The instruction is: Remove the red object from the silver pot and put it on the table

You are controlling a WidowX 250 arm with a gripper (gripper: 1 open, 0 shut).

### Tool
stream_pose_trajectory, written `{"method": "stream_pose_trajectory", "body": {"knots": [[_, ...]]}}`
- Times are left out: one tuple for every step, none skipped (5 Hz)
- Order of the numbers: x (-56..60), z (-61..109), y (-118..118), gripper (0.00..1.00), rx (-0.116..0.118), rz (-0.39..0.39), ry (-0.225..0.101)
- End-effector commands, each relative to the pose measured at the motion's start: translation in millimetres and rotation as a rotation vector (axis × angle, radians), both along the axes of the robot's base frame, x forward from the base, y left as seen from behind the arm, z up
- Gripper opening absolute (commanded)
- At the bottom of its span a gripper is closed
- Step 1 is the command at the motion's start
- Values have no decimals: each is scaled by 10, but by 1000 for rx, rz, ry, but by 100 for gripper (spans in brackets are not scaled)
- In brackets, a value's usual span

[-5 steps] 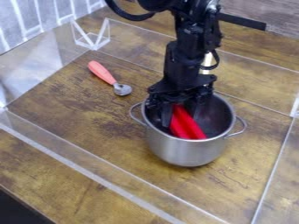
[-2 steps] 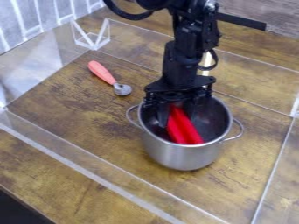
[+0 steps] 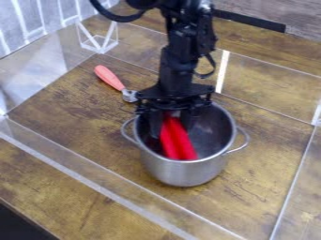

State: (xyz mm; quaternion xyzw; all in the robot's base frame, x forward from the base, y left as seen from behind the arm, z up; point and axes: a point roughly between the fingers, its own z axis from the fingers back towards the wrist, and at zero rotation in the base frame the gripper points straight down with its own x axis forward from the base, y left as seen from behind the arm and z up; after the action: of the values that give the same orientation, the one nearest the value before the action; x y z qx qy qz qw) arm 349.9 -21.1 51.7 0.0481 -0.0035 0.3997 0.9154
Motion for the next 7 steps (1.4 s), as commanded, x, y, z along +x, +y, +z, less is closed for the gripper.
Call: {"method": "stream_pose_trajectory", "body": {"knots": [[30,332,54,0,-10,92,-90],[10,436,56,0,-22,168,-95],[64,579,155,0,-30,209,-96],[121,804,284,0,-41,251,-109],[78,682,280,0,-44,197,-103],[22,557,270,0,-47,141,-96],[35,418,256,0,-50,98,-91]]}}
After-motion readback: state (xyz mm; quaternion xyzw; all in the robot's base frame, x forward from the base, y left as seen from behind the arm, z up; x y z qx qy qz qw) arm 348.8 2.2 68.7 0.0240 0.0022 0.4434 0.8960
